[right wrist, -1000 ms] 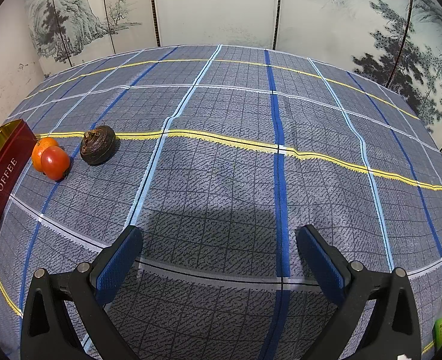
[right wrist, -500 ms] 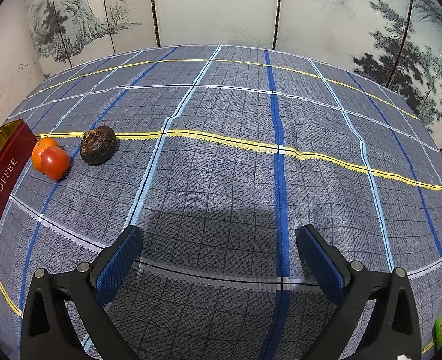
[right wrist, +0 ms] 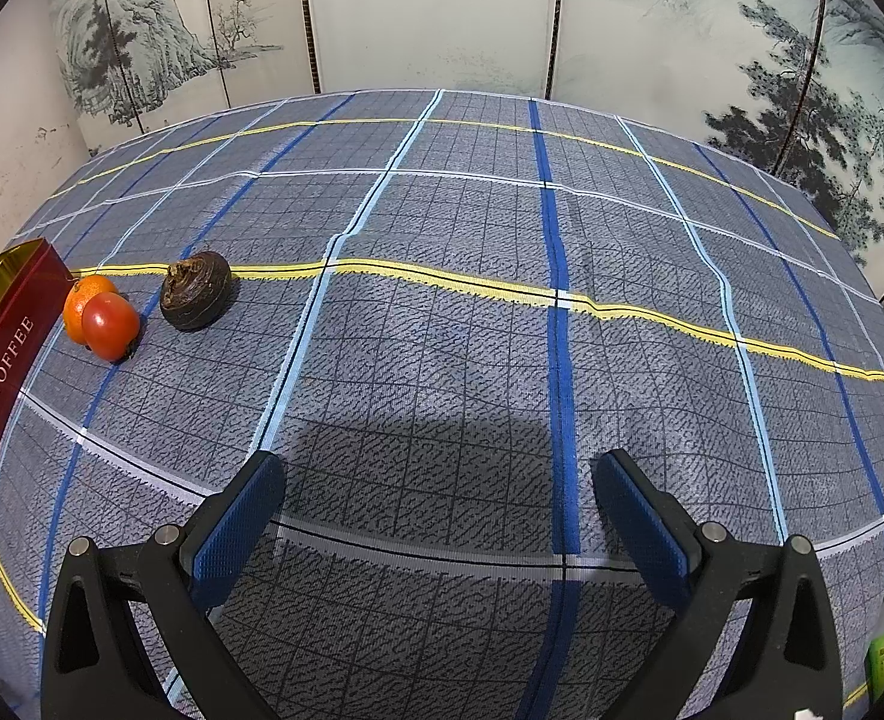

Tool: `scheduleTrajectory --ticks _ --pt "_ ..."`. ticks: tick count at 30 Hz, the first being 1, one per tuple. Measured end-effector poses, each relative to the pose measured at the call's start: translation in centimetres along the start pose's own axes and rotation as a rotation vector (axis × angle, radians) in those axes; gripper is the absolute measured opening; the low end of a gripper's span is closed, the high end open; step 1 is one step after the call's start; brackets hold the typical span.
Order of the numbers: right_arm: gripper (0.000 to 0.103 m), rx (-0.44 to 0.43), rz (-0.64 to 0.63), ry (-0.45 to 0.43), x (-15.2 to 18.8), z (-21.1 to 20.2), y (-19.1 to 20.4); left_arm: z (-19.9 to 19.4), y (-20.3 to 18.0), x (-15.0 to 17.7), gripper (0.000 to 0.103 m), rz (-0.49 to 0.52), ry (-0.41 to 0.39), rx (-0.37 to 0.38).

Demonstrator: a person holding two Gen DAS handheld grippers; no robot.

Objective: Organize fruits
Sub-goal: 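Lower the green citrus into the tin and open the left gripper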

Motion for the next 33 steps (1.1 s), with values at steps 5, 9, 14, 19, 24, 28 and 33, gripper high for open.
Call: scheduleTrajectory --ticks 5,9,14,19,24,28,33 --pt "0.103 0.000 0.000 0.000 0.0 0.0 0.0 0.4 0.3 0.0 0.037 -0.003 0.003 -0.003" --pt "0.103 0.000 0.000 0.000 0.0 0.0 0.0 0.5 0.6 -0.1 0.037 -0.005 0.001 0.005" --pt "0.103 0.000 0.000 0.000 0.0 0.0 0.0 0.4 0.6 -0.1 0.037 -0.001 -0.005 0.004" --pt "0.103 0.001 0.000 -0.001 0.0 0.0 0.0 0.4 0.5 0.0 0.037 0.001 -0.005 0.005" --pt "0.103 -0.003 -0.014 -0.002 0.0 0.0 0.1 0.3 0.3 0.0 0.038 0.012 -0.011 -0.002" --pt "0.101 -0.011 -0.042 -0.003 -0.1 0.0 1.0 0.3 0.3 0.0 0.039 0.011 -0.013 -0.002" --pt "0.099 -0.030 -0.097 0.006 -0.7 0.2 3.4 0.0 0.4 0.3 0.047 0.010 -0.020 -0.012"
Point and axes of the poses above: each gripper's, at about its wrist camera, not at the fingertips, and z roughly the way its jaws point, y to its left, x to its underside, the point moved 4 cm from there along z, roughly the way its jaws point, and after that the axes turned 9 degrees about y, right-handed, at the moved point
